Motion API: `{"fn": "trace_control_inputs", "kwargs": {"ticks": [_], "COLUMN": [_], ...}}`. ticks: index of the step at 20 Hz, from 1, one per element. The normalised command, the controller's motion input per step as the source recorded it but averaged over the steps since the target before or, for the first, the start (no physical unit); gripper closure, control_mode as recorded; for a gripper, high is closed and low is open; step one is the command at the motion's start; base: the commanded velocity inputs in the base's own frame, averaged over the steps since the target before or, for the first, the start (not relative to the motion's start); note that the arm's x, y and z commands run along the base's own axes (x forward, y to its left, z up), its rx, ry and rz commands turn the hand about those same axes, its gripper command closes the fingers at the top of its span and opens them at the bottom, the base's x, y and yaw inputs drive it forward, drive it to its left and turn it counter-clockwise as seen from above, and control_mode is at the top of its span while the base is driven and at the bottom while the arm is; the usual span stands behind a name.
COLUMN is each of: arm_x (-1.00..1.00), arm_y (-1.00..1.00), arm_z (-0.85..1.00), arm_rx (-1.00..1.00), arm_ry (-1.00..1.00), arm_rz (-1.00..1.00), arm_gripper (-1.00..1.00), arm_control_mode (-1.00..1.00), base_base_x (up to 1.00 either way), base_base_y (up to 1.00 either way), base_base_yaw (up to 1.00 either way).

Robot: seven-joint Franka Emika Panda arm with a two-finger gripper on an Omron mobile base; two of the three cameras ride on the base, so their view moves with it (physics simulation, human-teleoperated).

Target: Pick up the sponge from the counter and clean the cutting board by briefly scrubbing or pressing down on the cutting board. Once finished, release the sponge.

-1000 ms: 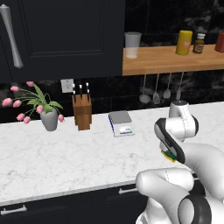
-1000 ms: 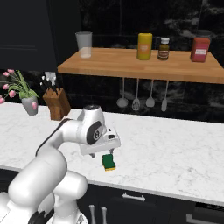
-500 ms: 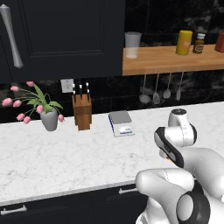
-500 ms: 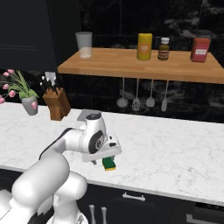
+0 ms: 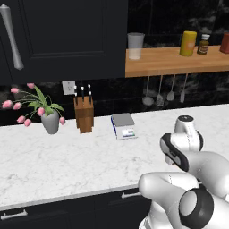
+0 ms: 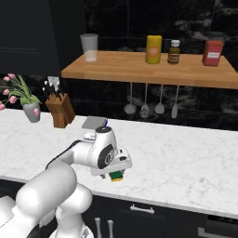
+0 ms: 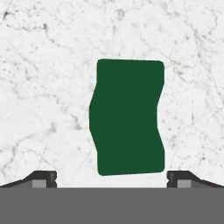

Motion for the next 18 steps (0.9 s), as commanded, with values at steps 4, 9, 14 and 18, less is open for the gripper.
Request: {"fn": "trace_control_inputs", "kwargs": {"ticks": [4,9,14,18], "arm_x": [0.03,0.09,0.09,0.09], "arm_y": [-0.06,0.00,0.00,0.00], "arm_z": [0.00,-0.02,-0.07,-0.09], "arm_rx": [0.04,0.01,0.01,0.02], "arm_ry": [0.00,0.00,0.00,0.00], "arm_rz": [0.00,0.00,0.00,0.00], "arm_gripper": [-1.00,-1.00,-1.00,-1.00], "arm_control_mode": [-1.00,-1.00,-1.00,-1.00], "base_base_x": [0.00,0.00,0.00,0.00], "base_base_y": [0.00,0.00,0.00,0.00], "base_base_yaw": [0.00,0.00,0.00,0.00]}}
